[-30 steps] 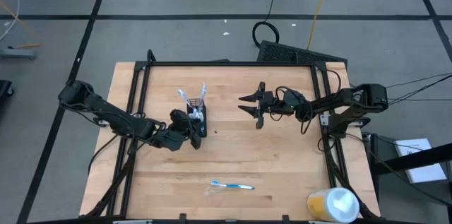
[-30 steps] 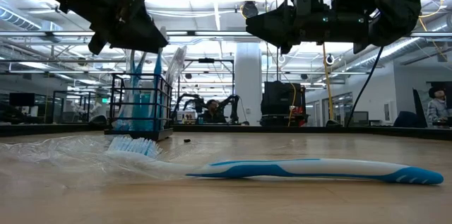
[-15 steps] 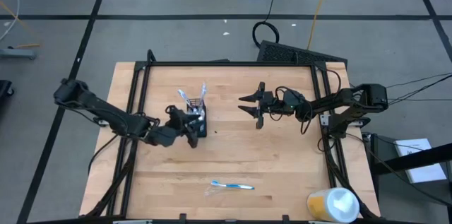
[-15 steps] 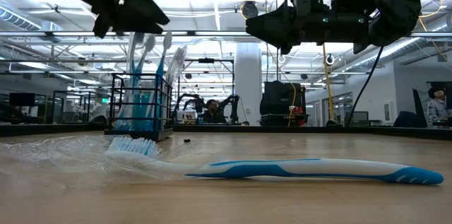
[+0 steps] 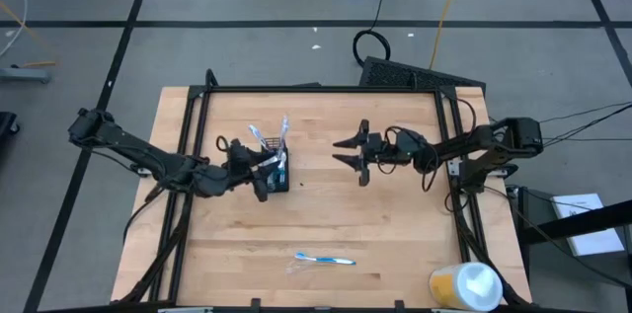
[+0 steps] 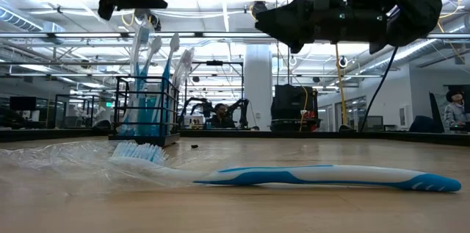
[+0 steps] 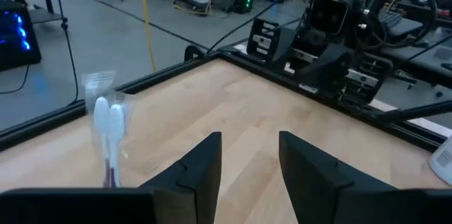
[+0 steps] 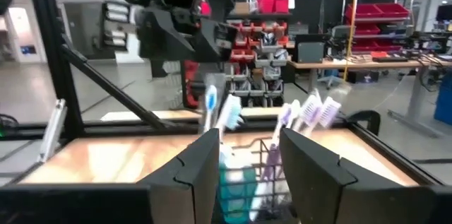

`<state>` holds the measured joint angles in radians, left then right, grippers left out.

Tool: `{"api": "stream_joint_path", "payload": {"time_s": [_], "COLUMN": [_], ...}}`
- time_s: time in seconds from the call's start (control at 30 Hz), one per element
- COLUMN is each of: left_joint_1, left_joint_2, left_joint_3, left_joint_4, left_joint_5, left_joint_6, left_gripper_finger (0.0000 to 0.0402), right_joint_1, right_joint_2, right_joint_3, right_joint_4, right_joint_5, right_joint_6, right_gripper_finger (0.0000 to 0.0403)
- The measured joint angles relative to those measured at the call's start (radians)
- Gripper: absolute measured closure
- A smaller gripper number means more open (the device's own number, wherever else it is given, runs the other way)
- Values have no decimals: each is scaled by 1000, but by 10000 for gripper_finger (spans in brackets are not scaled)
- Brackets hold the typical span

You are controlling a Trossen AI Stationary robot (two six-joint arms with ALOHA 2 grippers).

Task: Pick & Place toothbrushing station
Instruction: Put the blue toothbrush into the black organizer

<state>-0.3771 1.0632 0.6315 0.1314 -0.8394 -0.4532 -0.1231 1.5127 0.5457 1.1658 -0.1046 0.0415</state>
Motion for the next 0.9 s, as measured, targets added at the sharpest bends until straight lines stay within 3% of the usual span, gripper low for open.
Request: {"api": "stream_joint_path", "payload": {"time_s": [0.23,0.43,0.6,0.77,0.9], "left_joint_1": [0,2,13,29,55], "left_joint_2": [-6,-6,-6,-6,-3], "left_joint_3": [0,0,0,0,0], "left_joint_4": [16,83,84,83,81], "left_joint_5": [1,1,0,-5,-8], "left_joint_6": [66,140,164,164,146], "left_gripper_finger": [256,256,256,256,256], "right_joint_1": [65,174,308,478,587], "right_joint_2": [0,-1,-1,46,135], "right_joint_3": [2,67,203,389,484], "right_joint_4": [71,-3,-380,-862,-1012], "right_joint_5": [2,3,34,284,417], "right_joint_6": [28,20,22,-2,32], "right_gripper_finger": [264,264,263,260,238]}}
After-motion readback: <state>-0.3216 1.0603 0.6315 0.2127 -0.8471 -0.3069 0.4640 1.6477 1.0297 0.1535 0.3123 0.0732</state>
